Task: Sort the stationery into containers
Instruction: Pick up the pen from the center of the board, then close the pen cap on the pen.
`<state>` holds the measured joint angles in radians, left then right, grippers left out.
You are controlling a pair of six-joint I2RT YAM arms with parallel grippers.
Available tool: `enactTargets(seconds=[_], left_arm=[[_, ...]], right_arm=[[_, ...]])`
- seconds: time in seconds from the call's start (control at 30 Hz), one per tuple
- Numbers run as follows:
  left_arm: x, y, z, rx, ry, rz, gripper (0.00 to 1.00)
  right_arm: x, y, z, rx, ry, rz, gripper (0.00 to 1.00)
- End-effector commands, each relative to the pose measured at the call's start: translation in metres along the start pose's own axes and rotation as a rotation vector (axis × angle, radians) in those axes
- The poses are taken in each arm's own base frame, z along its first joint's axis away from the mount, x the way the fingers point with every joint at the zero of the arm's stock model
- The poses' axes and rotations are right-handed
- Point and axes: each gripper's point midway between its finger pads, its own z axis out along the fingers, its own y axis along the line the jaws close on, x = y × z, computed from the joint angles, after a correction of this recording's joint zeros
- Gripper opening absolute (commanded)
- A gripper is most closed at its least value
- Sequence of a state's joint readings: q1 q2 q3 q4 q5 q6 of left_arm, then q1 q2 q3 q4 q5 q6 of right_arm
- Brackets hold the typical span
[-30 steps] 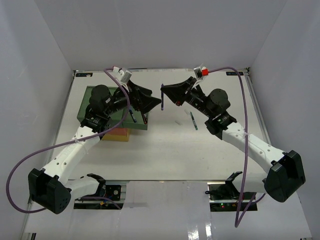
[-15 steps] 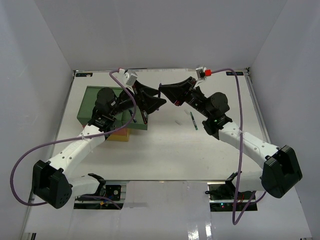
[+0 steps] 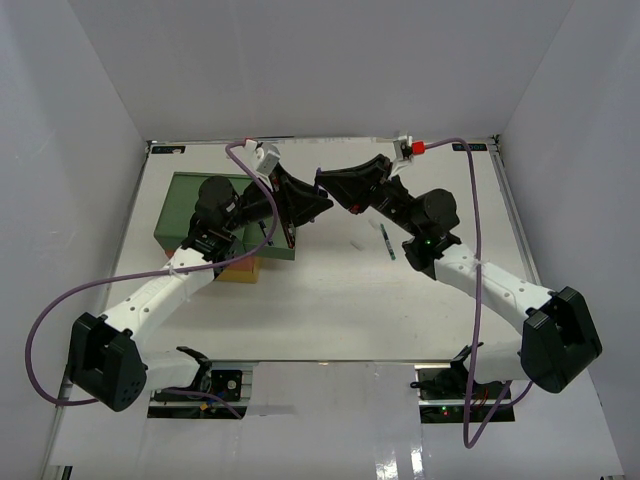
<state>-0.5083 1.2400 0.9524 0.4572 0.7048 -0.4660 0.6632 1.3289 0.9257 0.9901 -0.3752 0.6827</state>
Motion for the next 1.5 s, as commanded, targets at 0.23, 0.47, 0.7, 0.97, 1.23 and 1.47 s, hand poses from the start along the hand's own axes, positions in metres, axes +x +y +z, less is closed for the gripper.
enactTargets(seconds=[0.23,0.47,0.7,0.97,1.23,1.47], left_arm=[[-0.004,-0.013,-0.001,0.05,-0.01,0.014,0.23],[-0.002,-0.011,-0.003,0.034,0.001,0.021,0.01],[0.003,-0.002,-0.006,-0.026,0.028,0.015,0.0],[0.005,0.025,-0.012,-0.2,0.091,0.017,0.0],[-0.006,0.043,-0.021,-0.352,0.149,0.048,0.0],[-0.011,0.05,-0.032,-0.416,0.173,0.104,0.0]], right_arm=[[-0.004,0.01,0.0,-0.054,-0.038,-0.018,0.08],[-0.002,0.01,-0.004,-0.056,-0.032,-0.053,0.4],[-0.003,-0.002,-0.024,0.014,-0.012,-0.102,0.86],[-0.025,-0.049,-0.083,0.306,0.025,-0.256,0.9],[0.032,-0.119,-0.143,0.649,0.387,-0.23,0.9],[0.082,-0.16,-0.184,0.877,0.694,-0.001,0.9]])
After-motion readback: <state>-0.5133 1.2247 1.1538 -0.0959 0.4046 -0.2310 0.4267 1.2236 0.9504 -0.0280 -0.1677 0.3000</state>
